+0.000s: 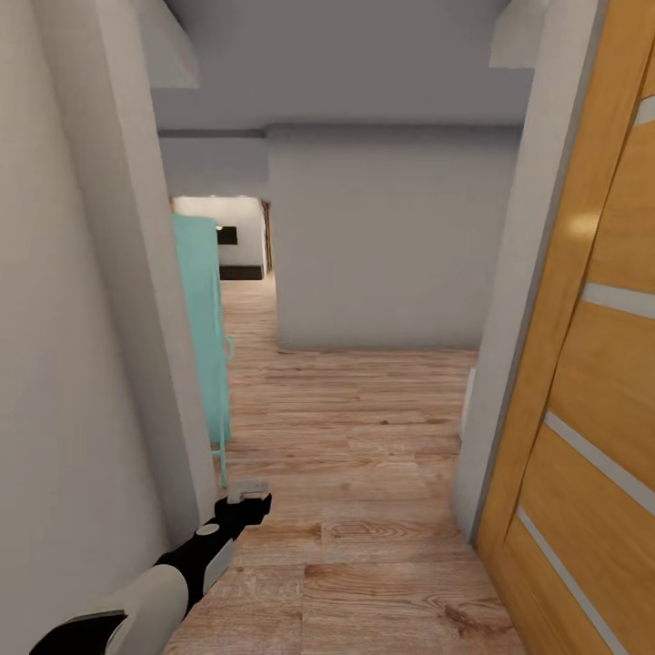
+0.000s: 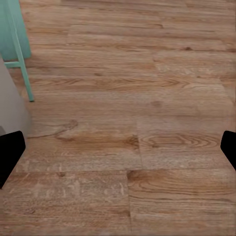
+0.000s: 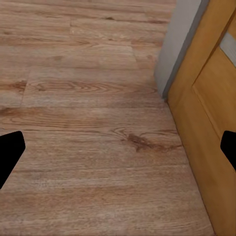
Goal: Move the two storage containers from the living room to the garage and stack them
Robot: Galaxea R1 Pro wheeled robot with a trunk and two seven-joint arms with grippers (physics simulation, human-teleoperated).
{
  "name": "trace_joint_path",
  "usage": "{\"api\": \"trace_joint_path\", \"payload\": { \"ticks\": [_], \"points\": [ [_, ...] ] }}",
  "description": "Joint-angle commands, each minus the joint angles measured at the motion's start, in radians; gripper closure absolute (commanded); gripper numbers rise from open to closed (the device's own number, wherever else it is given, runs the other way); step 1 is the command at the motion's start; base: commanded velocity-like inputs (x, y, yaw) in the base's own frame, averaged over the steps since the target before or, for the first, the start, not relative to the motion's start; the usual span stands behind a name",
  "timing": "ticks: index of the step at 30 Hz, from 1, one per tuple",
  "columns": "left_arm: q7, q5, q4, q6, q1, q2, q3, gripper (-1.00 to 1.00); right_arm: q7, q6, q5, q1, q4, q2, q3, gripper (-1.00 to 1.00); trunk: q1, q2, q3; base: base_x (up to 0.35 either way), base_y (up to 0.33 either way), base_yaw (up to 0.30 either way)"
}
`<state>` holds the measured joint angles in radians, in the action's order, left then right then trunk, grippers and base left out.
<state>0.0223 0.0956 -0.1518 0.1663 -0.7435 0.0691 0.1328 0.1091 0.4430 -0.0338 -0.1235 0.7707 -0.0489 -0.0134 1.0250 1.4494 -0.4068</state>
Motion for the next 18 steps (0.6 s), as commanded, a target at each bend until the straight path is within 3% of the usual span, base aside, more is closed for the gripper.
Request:
{"api": "trace_joint_path", "payload": {
  "ticks": [1,5,10,18],
  "points": [
    [0.002,0.01,0.004,0.004,0.0,-0.005,0.008,-1.0,0.005,-0.008,-0.005,0.005,0.001,0.0,0.001,-1.0,0.0,0.001,-0.001,0.0,0.0,0.0],
    [0.003,0.01,0.064,0.025,0.004,-0.023,0.008,-1.0,0.005,-0.021,-0.004,0.024,0.001,0.0,0.0,-1.0,0.0,0.001,-0.001,0.0,0.0,0.0],
    [0.002,0.01,0.201,0.154,0.008,-0.05,0.008,-1.0,0.005,-0.025,-0.003,0.045,0.0,0.0,0.0,-1.0,0.0,0.001,-0.001,0.0,0.0,0.0],
    [0.002,0.01,0.227,0.189,0.053,-0.054,0.008,-1.0,0.004,-0.052,-0.002,0.06,0.001,0.0,0.001,-1.0,0.0,0.001,-0.001,0.0,0.0,0.0]
  ]
}}
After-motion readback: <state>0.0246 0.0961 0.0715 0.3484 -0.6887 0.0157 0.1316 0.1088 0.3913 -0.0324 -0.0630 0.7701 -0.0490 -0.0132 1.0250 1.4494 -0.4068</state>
